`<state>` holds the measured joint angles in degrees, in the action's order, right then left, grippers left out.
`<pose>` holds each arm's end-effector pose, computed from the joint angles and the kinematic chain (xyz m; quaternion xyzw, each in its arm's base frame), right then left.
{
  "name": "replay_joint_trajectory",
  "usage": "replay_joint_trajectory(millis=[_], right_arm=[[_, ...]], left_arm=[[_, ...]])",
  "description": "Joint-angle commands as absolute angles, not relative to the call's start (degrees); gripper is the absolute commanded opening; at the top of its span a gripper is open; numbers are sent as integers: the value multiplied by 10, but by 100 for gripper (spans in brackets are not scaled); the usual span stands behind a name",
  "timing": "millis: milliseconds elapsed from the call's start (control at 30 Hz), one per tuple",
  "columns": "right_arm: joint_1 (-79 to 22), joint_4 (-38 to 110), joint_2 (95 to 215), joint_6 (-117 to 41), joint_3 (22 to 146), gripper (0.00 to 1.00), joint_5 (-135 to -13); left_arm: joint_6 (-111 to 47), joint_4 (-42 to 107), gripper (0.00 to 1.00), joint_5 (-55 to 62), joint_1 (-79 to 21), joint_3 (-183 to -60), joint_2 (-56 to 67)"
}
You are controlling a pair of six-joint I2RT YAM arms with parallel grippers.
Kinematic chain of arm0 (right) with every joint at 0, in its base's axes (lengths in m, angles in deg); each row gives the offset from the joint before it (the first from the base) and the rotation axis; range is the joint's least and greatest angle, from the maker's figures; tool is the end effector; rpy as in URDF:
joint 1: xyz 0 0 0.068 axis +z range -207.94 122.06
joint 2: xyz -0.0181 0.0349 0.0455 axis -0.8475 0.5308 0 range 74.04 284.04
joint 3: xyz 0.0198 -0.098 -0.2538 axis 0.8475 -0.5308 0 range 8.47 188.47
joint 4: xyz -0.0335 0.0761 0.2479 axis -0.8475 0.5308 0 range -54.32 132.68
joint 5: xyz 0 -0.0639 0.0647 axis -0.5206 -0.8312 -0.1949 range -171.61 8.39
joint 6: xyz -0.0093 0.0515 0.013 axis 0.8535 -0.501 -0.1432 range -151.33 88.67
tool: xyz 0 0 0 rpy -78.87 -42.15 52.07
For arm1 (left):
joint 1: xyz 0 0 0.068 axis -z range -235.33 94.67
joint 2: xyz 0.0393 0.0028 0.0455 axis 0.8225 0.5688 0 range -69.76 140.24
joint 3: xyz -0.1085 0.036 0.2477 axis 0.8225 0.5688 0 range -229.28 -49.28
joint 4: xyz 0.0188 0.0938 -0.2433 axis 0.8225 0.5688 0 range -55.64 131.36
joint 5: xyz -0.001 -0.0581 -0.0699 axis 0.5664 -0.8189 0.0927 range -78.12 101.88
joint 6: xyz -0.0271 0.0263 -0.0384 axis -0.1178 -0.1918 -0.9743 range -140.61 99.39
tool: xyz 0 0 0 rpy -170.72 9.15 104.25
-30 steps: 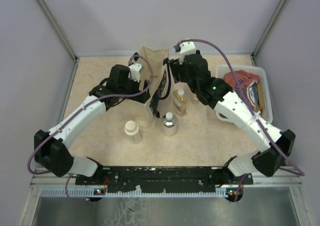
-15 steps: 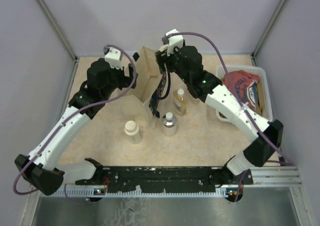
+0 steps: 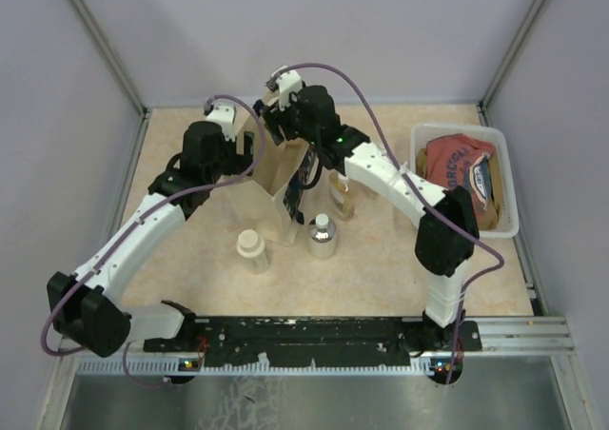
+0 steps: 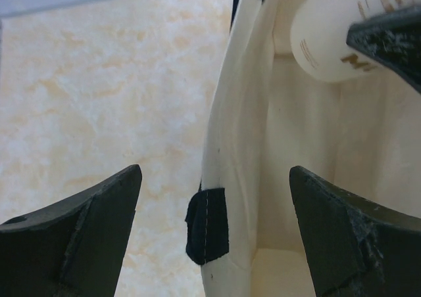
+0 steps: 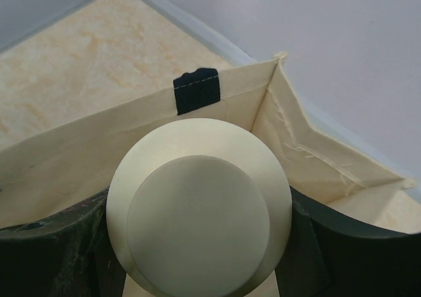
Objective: Place the personal care products into the canvas bag
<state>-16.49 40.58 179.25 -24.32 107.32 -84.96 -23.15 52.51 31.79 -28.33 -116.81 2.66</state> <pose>0.3363 0.2941 0.3793 -0.3002 0.7123 0.1661 0.6123 0.2625 -0.1201 0.3621 0.0808 0.8231 0.0009 0.5621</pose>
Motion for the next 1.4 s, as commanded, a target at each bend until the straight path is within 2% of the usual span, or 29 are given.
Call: replay_joint_trajectory(millis=[0,233,300,400,533,633,933,967,1033,1200,1267,1367], right_arm=[[-165,332,1822,-241,1165,0,-837],[-165,445,1977,-214,1344,0,-868],[-165,480,2021,-202,1405,0,-886],[-174,508,2057,-205,1450,0,-898],[-199,481,2044,-247,1406,0,-880],[-212,468,2040,-248,1378,0,-886],[-225,468,2080,-246,1369,0,-894],[-225,466,2082,-246,1366,4,-895],[-225,458,2080,-246,1354,18,-896],[-225,434,2046,-246,1307,70,-894],[-225,424,2023,-246,1285,83,-889],[-221,426,1989,-245,1261,92,-885]], left_arm=[[-239,492,99,214,-315,-1125,41],[-247,447,99,124,-330,-1076,50],[-248,439,96,108,-335,-1069,49],[-247,441,77,90,-339,-1070,43],[-248,445,46,81,-340,-1070,35],[-248,450,35,82,-340,-1072,30],[-254,453,35,76,-340,-1073,37],[-254,453,35,76,-340,-1073,38],[-254,454,35,78,-340,-1074,38],[-255,456,34,76,-340,-1074,39],[-257,454,33,73,-340,-1074,40],[-257,452,32,65,-340,-1075,43]])
